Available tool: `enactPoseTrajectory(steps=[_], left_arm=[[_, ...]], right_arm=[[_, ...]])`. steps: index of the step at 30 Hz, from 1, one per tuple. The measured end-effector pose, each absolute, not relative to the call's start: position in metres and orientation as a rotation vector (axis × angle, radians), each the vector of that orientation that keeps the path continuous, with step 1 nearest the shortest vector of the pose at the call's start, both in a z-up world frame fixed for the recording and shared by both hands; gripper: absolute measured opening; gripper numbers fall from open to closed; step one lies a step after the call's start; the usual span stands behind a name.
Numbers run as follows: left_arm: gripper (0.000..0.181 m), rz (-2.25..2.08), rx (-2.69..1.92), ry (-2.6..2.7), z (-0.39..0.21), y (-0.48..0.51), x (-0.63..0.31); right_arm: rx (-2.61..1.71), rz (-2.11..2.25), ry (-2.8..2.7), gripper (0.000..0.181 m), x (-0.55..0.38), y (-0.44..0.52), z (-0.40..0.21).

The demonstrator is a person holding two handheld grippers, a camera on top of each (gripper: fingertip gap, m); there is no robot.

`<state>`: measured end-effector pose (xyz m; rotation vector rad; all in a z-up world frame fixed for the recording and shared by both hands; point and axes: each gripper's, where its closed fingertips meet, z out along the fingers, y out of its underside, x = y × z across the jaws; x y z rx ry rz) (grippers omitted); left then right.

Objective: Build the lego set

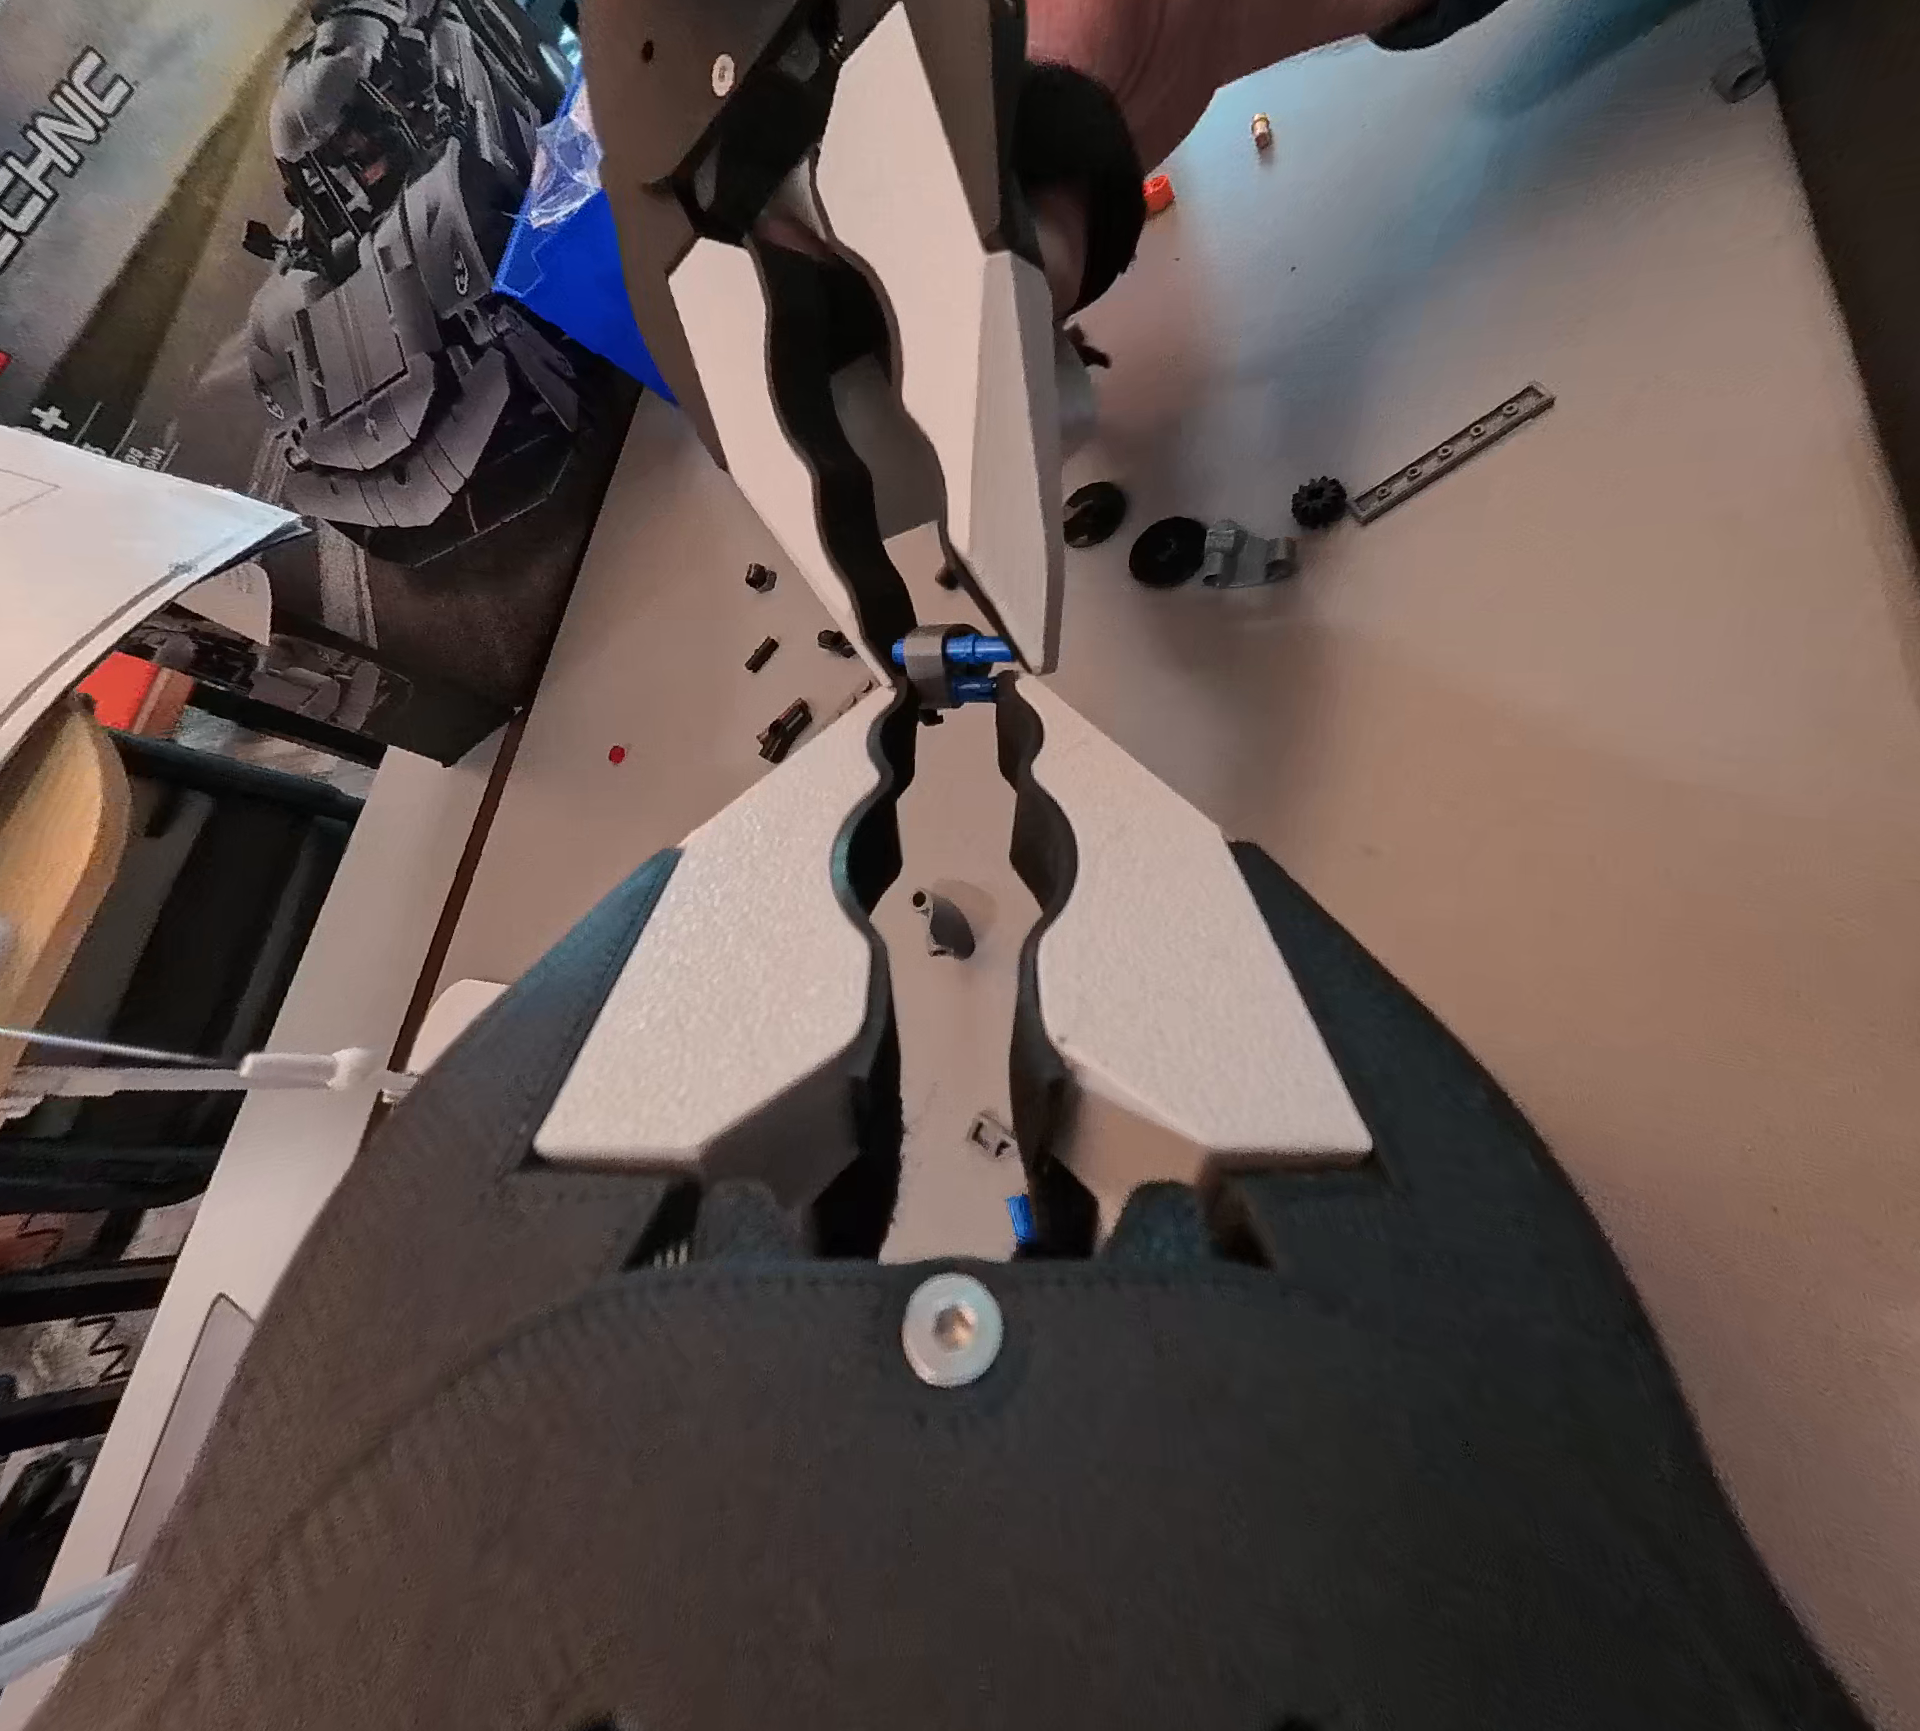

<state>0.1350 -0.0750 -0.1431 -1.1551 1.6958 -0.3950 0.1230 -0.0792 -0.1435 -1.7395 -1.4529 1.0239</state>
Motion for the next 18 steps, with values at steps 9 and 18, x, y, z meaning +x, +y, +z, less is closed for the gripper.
enactPoseTrajectory(steps=[9,18], left_arm=[[0.012,-0.394,-1.174,1.676,-0.141,-0.073,0.135],[0.013,-0.456,-1.243,1.600,-0.134,-0.064,0.132]], right_arm=[[-1.730,0.975,-1.451,0.021,0.123,-0.076,-0.142],[-1.740,0.917,-1.404,0.022,0.122,-0.069,-0.134]])
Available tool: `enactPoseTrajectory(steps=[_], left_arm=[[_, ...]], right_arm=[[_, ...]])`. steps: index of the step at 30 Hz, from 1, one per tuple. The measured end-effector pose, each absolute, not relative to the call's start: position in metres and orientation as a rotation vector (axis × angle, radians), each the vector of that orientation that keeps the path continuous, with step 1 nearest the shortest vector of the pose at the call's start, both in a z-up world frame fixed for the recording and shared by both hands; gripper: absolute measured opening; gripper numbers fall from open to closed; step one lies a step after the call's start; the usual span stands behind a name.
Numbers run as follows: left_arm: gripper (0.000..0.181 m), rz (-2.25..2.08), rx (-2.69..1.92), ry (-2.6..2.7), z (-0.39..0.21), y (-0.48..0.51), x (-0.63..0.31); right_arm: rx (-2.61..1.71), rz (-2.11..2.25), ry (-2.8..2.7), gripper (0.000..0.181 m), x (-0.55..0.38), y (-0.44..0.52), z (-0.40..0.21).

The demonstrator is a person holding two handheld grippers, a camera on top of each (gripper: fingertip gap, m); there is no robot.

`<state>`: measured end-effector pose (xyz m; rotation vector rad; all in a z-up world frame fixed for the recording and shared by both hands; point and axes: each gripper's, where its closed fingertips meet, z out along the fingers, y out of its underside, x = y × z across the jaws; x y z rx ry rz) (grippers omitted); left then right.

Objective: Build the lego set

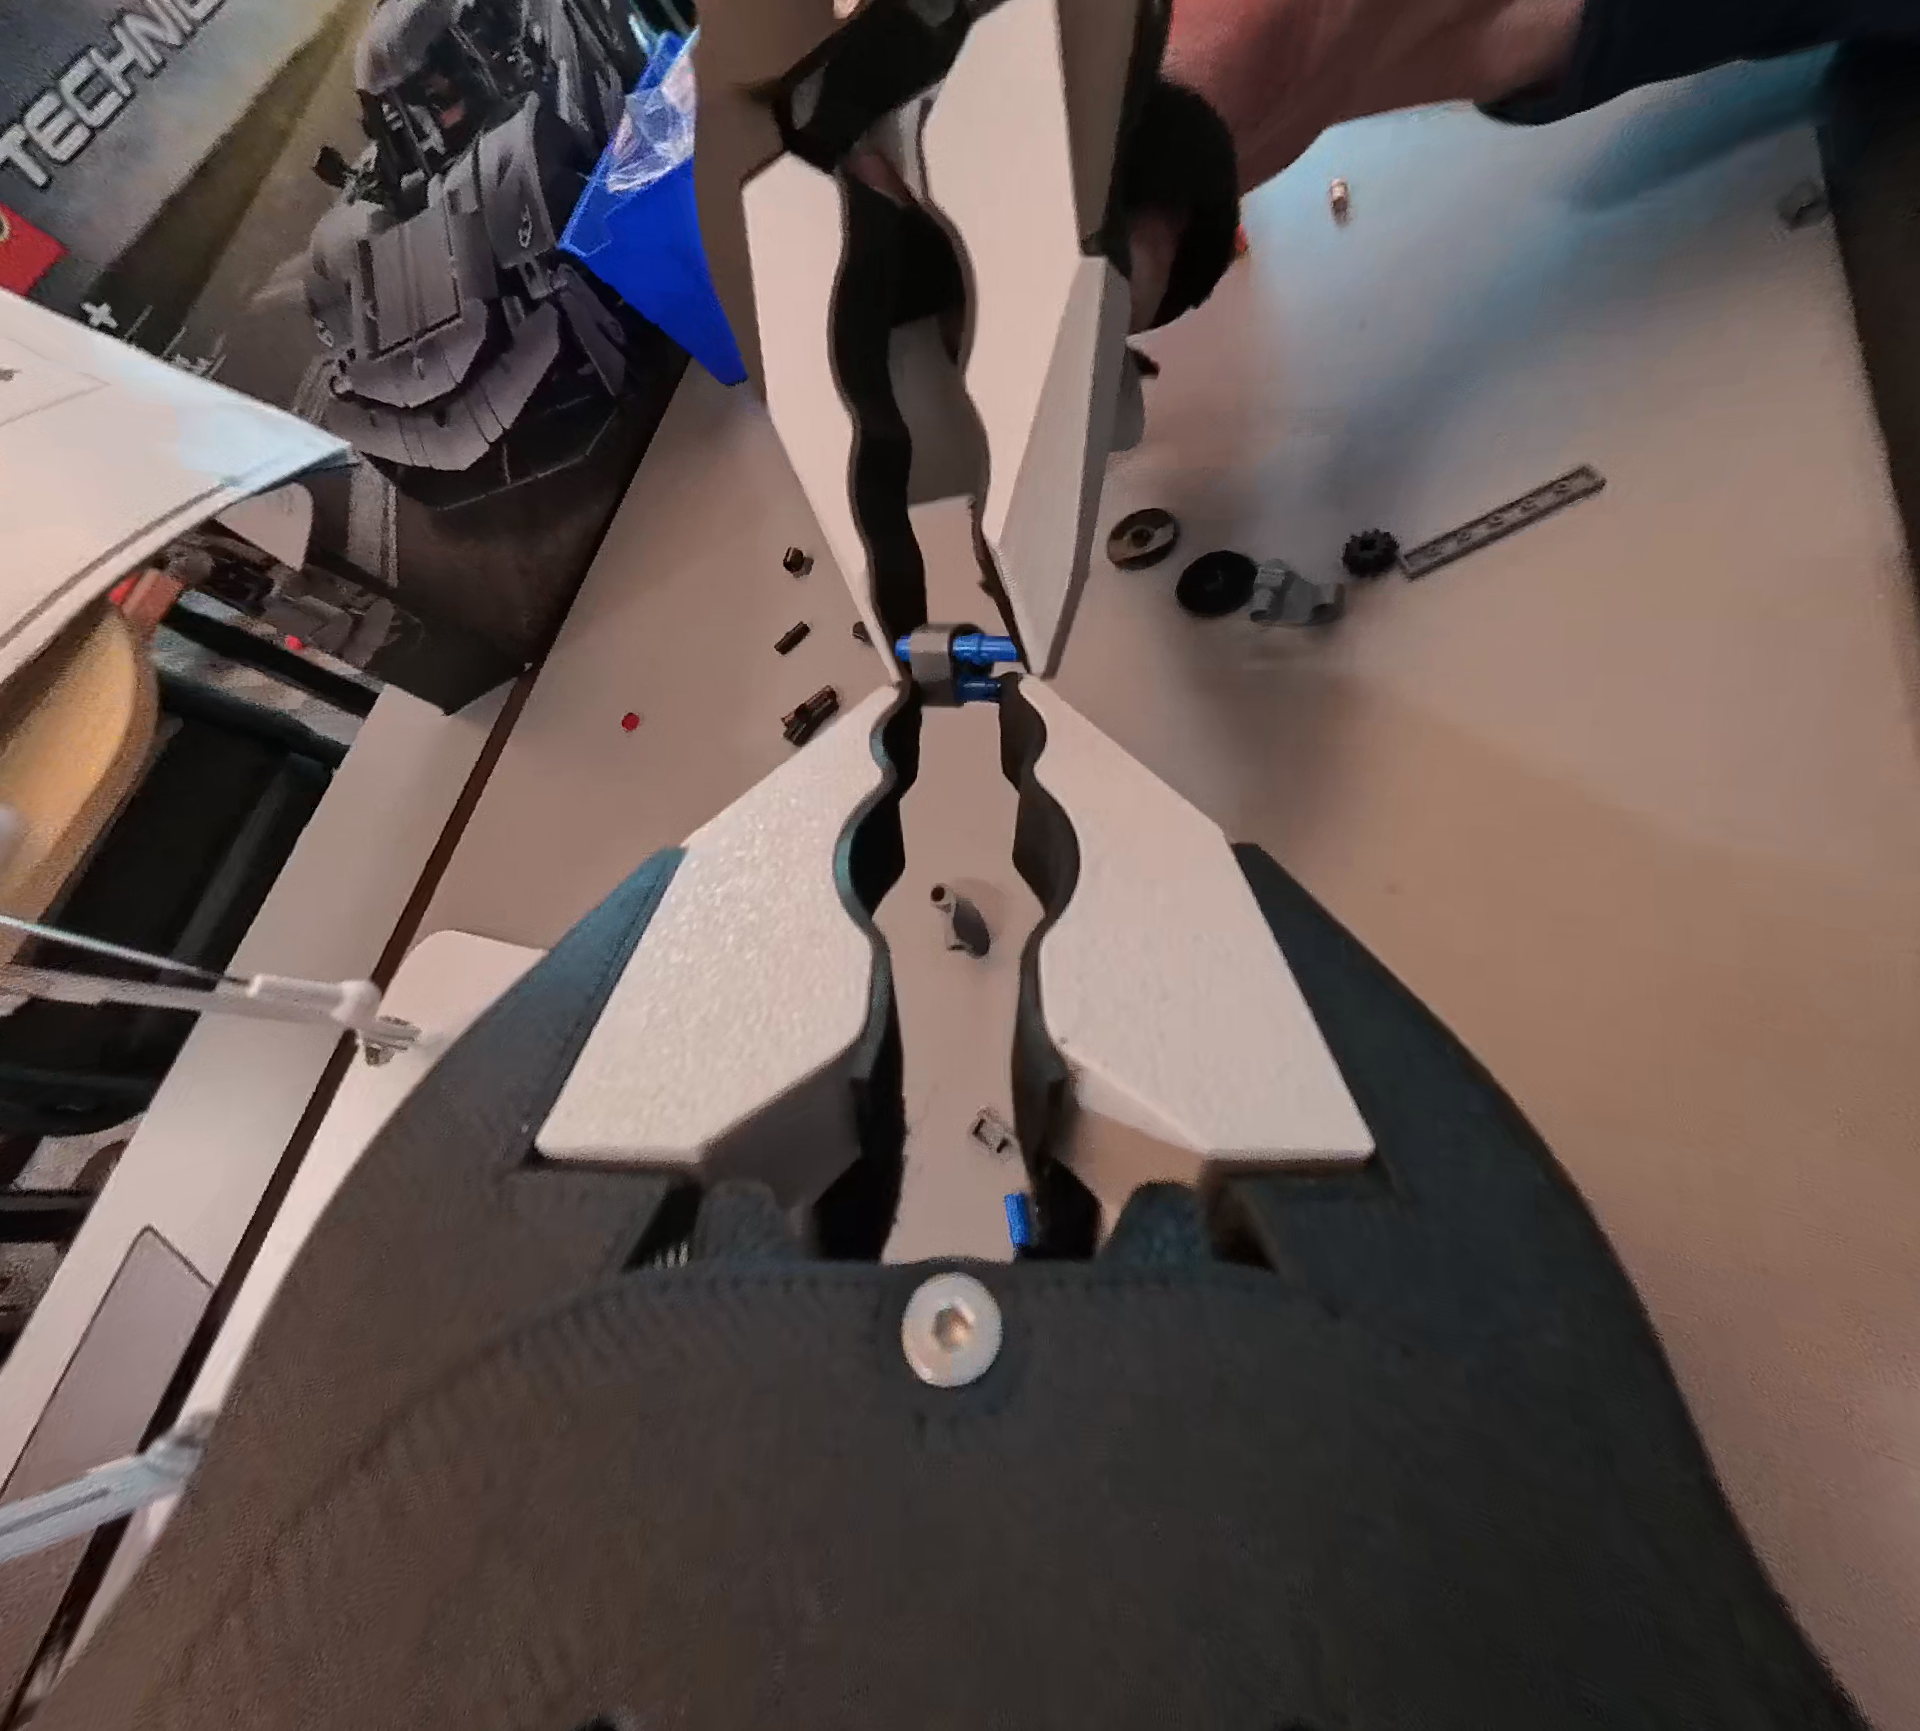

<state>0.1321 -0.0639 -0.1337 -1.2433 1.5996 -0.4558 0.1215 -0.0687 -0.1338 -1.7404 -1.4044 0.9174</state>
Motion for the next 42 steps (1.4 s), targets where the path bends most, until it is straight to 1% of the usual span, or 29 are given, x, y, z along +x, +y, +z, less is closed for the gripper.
enactPoseTrajectory(steps=[3,9,18,20,25,33,37,38,39,40,42], left_arm=[[0.013,-0.460,-1.270,1.583,-0.136,-0.060,0.132],[0.013,-0.474,-1.291,1.560,-0.136,-0.056,0.131],[0.013,-0.456,-1.281,1.562,-0.136,-0.060,0.134],[0.012,-0.444,-1.281,1.577,-0.138,-0.062,0.135],[0.012,-0.424,-1.272,1.582,-0.139,-0.059,0.135],[0.013,-0.474,-1.241,1.560,-0.131,-0.058,0.134],[0.013,-0.468,-1.218,1.555,-0.130,-0.057,0.133],[0.013,-0.474,-1.213,1.554,-0.129,-0.057,0.133],[0.013,-0.484,-1.208,1.543,-0.127,-0.058,0.132],[0.013,-0.501,-1.203,1.526,-0.122,-0.058,0.132],[0.013,-0.537,-1.197,1.504,-0.116,-0.058,0.131]], right_arm=[[-1.736,0.755,-1.408,0.022,0.125,-0.061,-0.135],[-1.736,0.661,-1.394,0.020,0.127,-0.057,-0.134],[-1.745,0.676,-1.393,0.018,0.128,-0.060,-0.132],[-1.752,0.668,-1.394,0.013,0.129,-0.060,-0.134],[-1.745,0.614,-1.416,0.013,0.129,-0.058,-0.137],[-1.725,0.695,-1.368,0.018,0.129,-0.055,-0.132],[-1.704,0.666,-1.371,0.015,0.129,-0.055,-0.132],[-1.705,0.665,-1.361,0.016,0.129,-0.053,-0.131],[-1.709,0.666,-1.344,0.023,0.130,-0.052,-0.130],[-1.711,0.666,-1.338,0.025,0.131,-0.051,-0.129],[-1.708,0.643,-1.352,0.024,0.132,-0.051,-0.133]])
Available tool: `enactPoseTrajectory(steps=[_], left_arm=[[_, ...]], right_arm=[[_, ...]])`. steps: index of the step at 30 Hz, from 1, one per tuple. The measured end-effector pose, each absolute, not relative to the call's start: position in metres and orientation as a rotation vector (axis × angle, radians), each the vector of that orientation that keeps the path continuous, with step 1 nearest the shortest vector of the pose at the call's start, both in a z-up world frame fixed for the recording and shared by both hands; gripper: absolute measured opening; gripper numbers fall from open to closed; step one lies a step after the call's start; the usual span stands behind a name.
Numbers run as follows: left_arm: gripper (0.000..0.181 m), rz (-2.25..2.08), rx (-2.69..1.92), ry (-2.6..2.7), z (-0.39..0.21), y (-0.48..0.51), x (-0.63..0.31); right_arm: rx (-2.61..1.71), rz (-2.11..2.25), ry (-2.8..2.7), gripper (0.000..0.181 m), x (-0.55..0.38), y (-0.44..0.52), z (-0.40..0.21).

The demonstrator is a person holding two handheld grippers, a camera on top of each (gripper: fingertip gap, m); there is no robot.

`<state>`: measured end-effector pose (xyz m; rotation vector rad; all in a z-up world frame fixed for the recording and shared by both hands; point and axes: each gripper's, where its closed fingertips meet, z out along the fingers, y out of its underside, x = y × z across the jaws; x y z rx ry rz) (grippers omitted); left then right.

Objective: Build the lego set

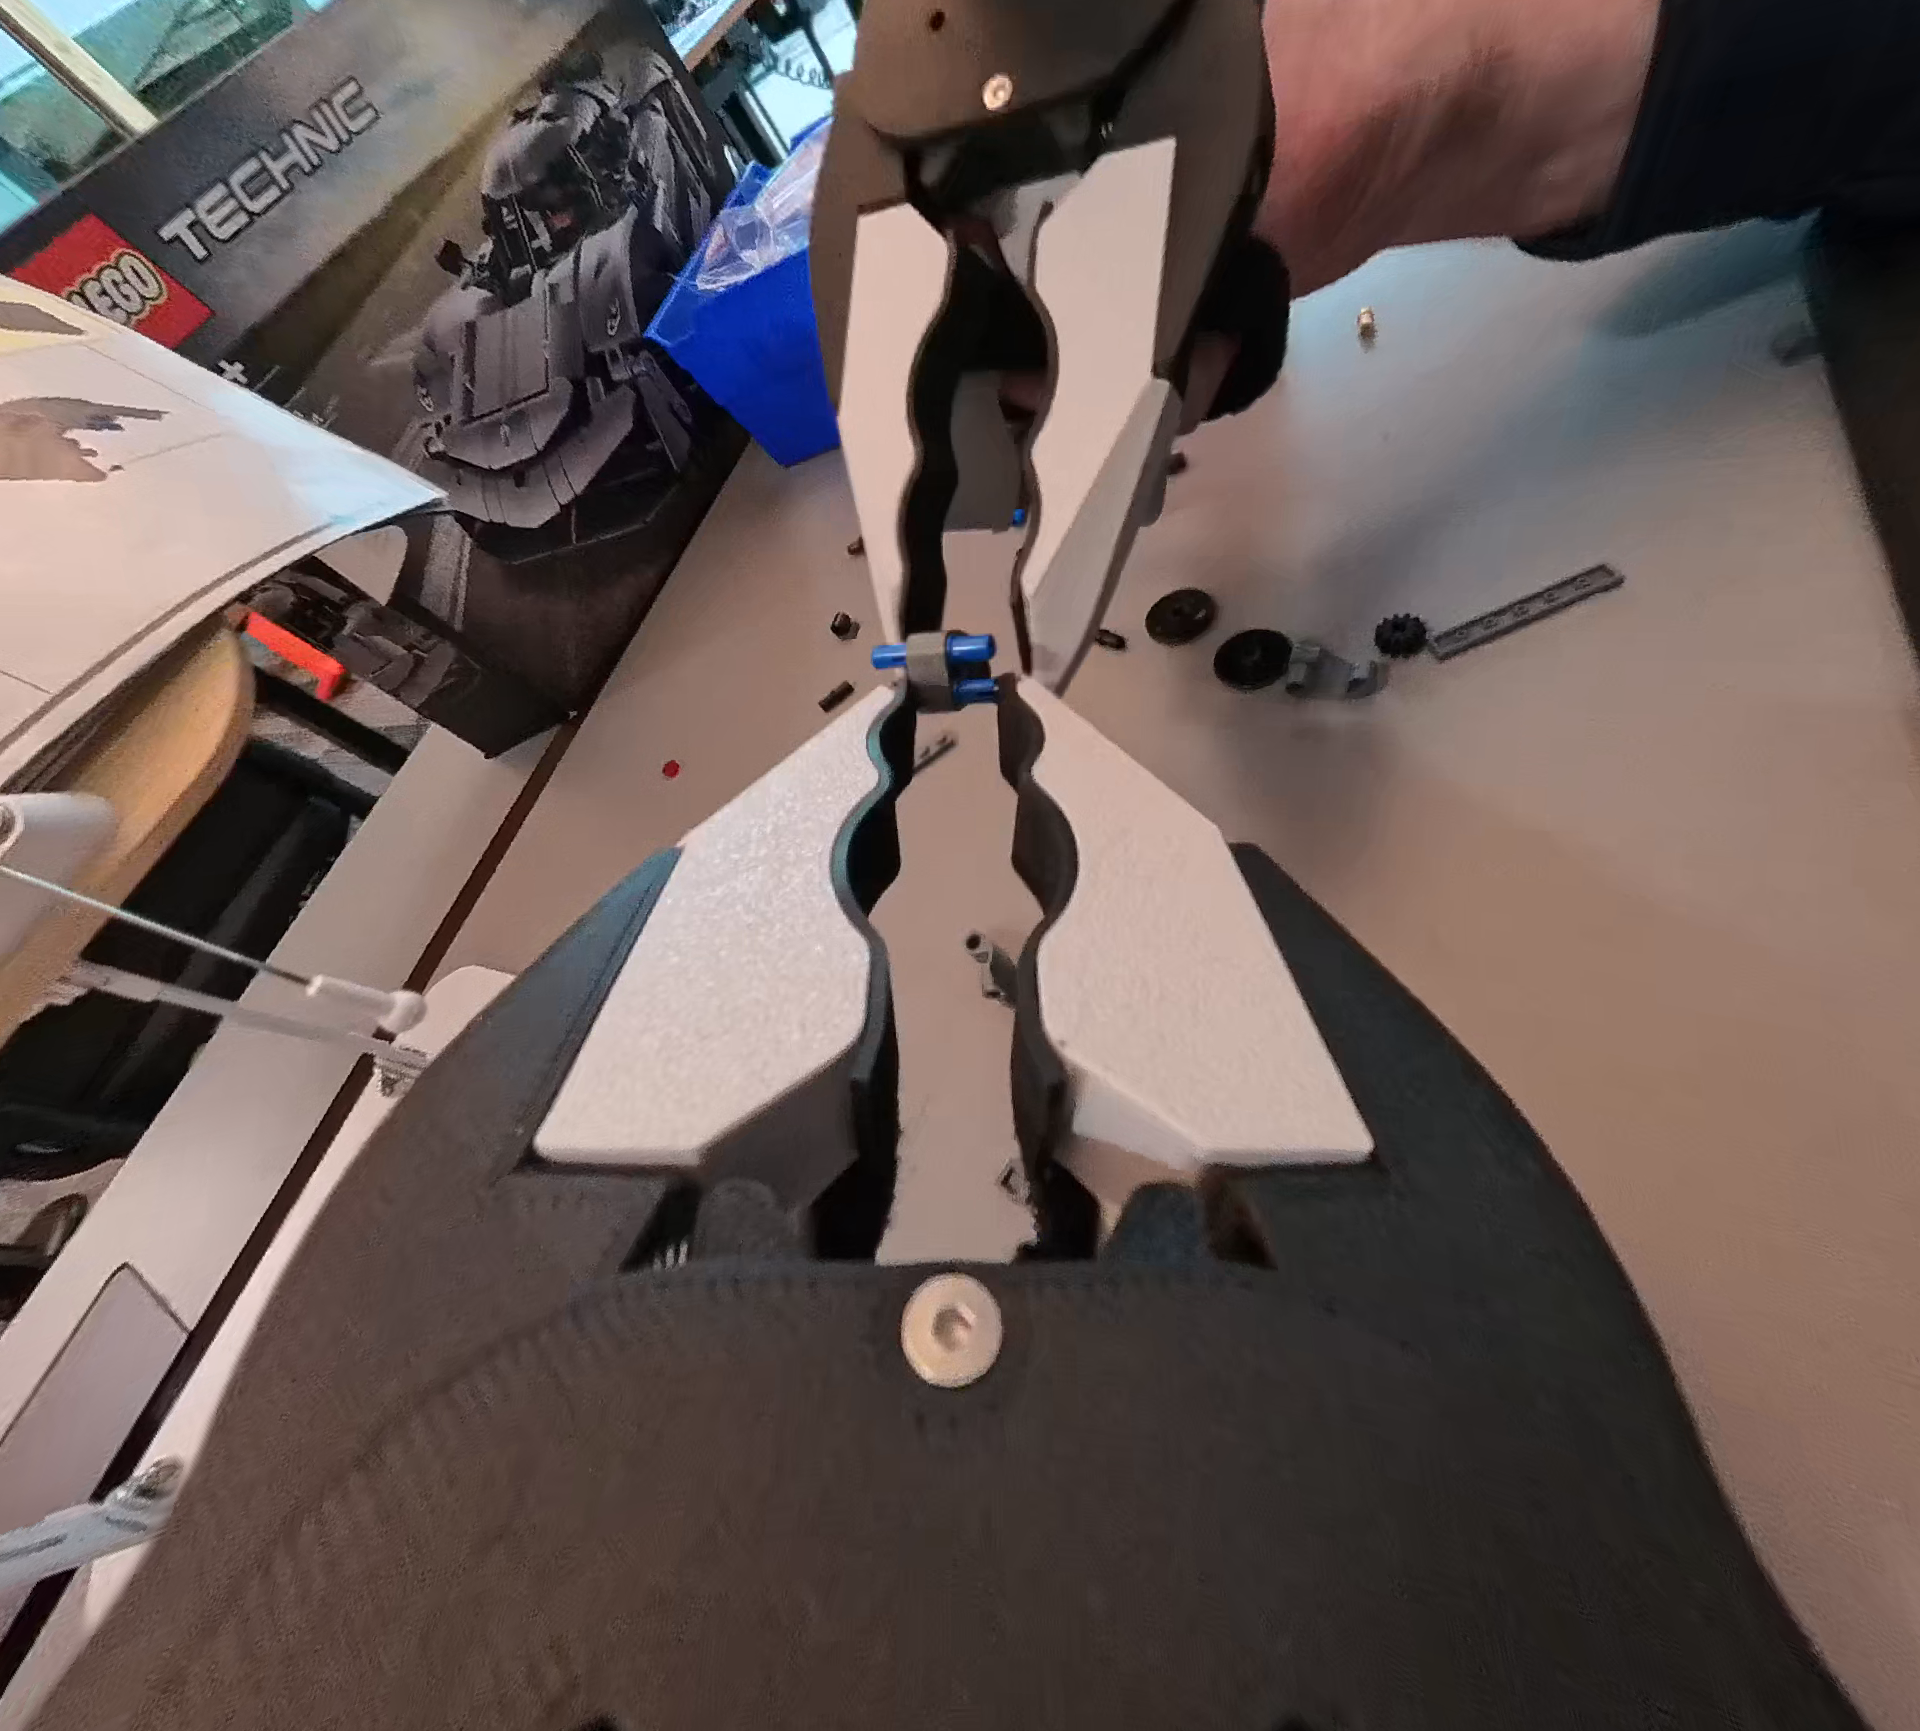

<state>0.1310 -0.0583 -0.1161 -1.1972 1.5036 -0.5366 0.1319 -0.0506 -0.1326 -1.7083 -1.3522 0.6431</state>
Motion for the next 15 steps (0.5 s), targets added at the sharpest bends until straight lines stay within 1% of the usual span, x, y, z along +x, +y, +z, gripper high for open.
enactPoseTrajectory(steps=[1,2,3,4,8,15], left_arm=[[0.013,-0.554,-1.203,1.503,-0.1163,-0.0587,0.1309],[0.013,-0.576,-1.202,1.505,-0.1170,-0.0604,0.1315],[0.013,-0.581,-1.203,1.510,-0.1185,-0.0610,0.1320],[0.013,-0.573,-1.201,1.518,-0.1203,-0.0609,0.1323],[0.013,-0.590,-1.202,1.514,-0.1208,-0.0604,0.1329],[0.013,-0.592,-1.219,1.472,-0.1177,-0.0528,0.1309]], right_arm=[[-1.697,0.641,-1.360,0.024,0.1301,-0.0520,-0.1328],[-1.680,0.638,-1.371,0.019,0.1277,-0.0540,-0.1322],[-1.672,0.615,-1.378,0.011,0.1272,-0.0540,-0.1330],[-1.674,0.595,-1.383,0.007,0.1277,-0.0533,-0.1348],[-1.675,0.611,-1.370,0.007,0.1281,-0.0529,-0.1366],[-1.631,0.477,-1.348,0.006,0.1303,-0.0462,-0.1290]])
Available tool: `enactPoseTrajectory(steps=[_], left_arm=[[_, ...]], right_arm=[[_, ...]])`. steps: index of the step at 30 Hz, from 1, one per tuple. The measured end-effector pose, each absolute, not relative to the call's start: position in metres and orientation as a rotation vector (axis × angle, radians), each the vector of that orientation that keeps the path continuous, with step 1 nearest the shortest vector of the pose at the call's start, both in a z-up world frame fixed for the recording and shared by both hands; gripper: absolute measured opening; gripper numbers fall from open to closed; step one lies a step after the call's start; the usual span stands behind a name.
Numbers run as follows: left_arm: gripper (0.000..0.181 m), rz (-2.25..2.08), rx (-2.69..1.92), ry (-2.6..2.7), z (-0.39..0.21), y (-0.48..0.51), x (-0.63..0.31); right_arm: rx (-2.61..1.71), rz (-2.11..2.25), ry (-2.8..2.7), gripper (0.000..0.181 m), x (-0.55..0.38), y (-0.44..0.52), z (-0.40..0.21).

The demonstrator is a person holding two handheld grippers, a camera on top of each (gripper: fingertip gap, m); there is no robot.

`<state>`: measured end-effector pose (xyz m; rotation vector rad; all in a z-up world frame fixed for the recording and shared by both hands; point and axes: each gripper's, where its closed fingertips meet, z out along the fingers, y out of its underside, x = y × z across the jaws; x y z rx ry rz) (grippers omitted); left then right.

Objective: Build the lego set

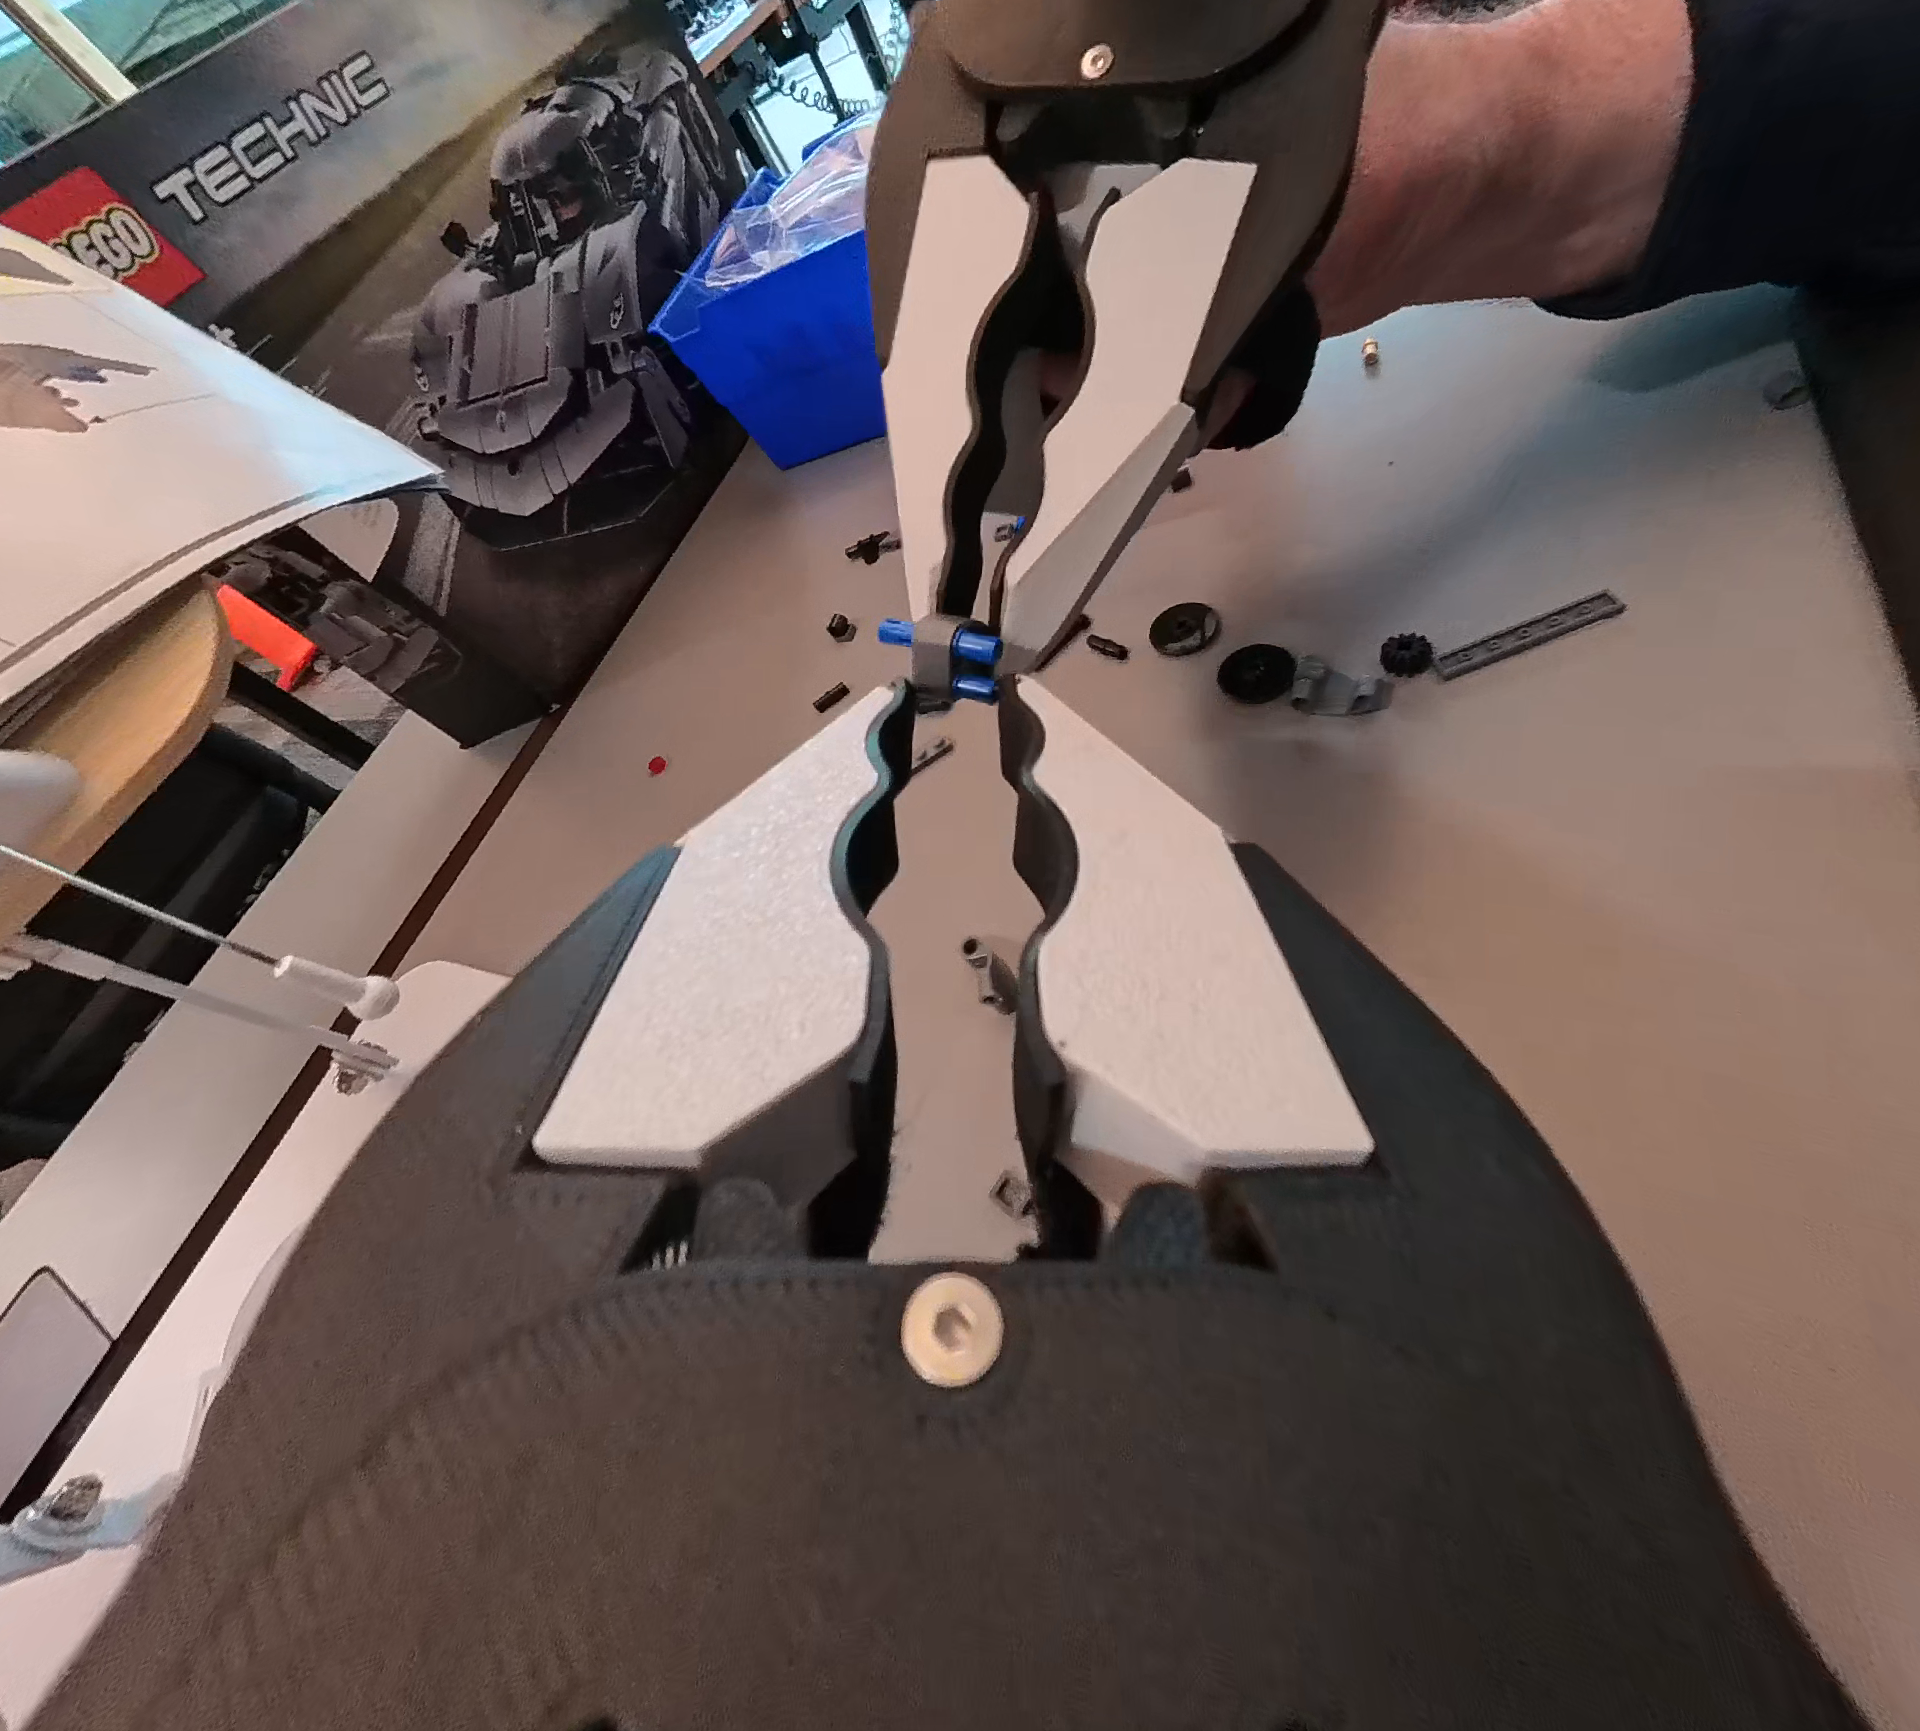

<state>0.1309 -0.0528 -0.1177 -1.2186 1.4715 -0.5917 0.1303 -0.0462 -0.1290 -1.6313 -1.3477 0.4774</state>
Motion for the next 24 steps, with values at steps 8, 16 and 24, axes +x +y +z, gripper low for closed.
enactPoseTrajectory(steps=[8,16,24], left_arm=[[0.000,-0.629,-1.241,1.459,-0.117,-0.053,0.131],[0.029,-0.401,-1.161,1.502,-0.119,-0.047,0.130],[0.024,-0.048,-0.965,1.618,-0.133,-0.057,0.141]], right_arm=[[-1.650,0.554,-1.297,0.007,0.134,-0.045,-0.124],[-1.726,0.677,-1.297,0.006,0.139,-0.050,-0.132],[-1.820,0.941,-1.331,0.006,0.135,-0.068,-0.144]])
